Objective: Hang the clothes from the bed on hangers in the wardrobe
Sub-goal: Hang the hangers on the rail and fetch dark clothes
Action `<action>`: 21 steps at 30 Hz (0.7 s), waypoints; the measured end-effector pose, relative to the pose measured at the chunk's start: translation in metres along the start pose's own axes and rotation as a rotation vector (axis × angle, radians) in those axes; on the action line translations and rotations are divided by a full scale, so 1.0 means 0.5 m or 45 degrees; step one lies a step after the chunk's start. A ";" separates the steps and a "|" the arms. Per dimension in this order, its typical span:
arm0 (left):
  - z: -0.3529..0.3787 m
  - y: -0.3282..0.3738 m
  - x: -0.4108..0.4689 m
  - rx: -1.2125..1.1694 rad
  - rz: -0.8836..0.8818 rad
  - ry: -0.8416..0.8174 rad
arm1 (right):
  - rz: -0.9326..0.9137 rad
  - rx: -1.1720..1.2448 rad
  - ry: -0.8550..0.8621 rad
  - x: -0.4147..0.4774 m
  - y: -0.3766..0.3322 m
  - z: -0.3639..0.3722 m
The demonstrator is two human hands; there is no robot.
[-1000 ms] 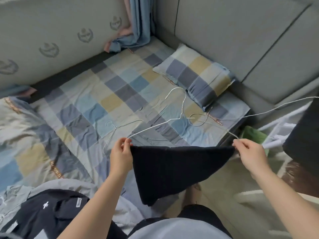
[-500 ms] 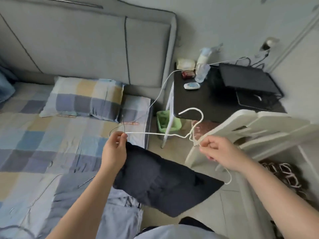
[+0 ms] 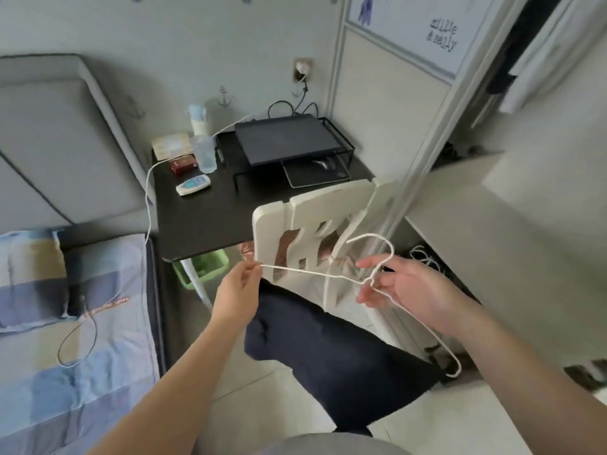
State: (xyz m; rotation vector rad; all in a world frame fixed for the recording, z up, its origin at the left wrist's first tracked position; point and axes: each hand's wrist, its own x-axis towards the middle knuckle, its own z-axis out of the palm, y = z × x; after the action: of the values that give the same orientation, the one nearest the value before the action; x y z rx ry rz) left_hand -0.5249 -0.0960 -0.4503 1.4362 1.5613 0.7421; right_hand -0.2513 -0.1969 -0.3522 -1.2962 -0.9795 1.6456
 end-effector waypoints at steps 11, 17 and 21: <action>0.406 0.309 0.018 -0.079 0.068 -0.665 | -0.176 0.527 0.280 -0.109 -0.040 -0.383; 0.494 0.445 0.037 0.066 0.224 -0.986 | -0.343 0.573 0.397 -0.130 -0.119 -0.500; 0.529 0.542 0.064 0.095 0.331 -1.171 | -0.436 0.552 0.591 -0.141 -0.213 -0.569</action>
State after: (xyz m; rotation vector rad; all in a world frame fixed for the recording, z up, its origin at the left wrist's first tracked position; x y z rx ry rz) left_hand -0.1641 -0.0547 -0.3394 1.7061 0.7022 0.0950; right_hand 0.0520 -0.1960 -0.2785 -1.0707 -0.4917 1.1385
